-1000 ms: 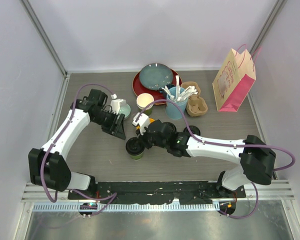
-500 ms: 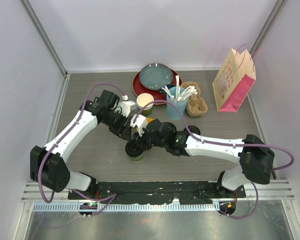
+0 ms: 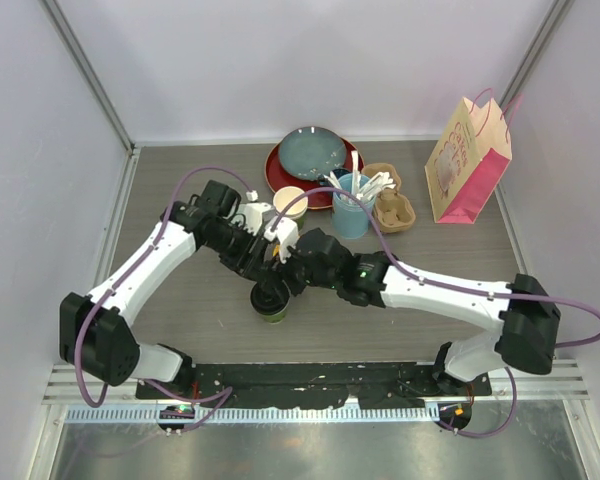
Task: Pack the takeout coffee
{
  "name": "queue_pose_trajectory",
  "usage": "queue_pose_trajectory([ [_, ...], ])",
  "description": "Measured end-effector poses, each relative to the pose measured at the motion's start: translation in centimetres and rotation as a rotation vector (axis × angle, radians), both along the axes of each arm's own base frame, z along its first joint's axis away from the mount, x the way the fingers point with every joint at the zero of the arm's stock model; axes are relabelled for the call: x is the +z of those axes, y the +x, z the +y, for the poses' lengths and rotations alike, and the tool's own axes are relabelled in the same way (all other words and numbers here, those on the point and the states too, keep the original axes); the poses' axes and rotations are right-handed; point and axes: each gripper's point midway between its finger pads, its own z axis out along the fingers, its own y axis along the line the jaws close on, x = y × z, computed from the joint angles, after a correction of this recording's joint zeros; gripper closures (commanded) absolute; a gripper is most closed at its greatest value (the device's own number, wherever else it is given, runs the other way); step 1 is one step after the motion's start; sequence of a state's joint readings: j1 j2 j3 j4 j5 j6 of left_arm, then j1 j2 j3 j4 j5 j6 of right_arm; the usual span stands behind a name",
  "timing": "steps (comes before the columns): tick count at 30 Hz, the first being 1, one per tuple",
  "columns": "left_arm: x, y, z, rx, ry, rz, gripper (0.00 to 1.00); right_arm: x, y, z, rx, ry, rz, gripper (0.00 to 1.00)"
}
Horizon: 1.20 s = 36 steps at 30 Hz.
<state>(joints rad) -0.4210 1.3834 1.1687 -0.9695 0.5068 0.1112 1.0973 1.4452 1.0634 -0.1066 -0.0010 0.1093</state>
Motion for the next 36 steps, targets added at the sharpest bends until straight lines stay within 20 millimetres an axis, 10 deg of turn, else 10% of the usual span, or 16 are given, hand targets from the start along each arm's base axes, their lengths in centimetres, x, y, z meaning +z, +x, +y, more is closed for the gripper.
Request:
queue_pose_trajectory([
  [7, 0.5, -0.6, -0.4, -0.037, 0.027, -0.055, 0.47, 1.5, -2.1, -2.9, -0.177, 0.062, 0.245, 0.37],
  [14, 0.9, -1.2, -1.3, -0.083, 0.036, -0.100, 0.47, -2.1, -3.2, -4.5, -0.287, 0.036, 0.451, 0.45],
  [36, -0.8, -2.4, -1.6, -0.126, 0.076, -0.102, 0.54, -5.6, -2.4, -4.1, -0.305, 0.131, 0.687, 0.64],
])
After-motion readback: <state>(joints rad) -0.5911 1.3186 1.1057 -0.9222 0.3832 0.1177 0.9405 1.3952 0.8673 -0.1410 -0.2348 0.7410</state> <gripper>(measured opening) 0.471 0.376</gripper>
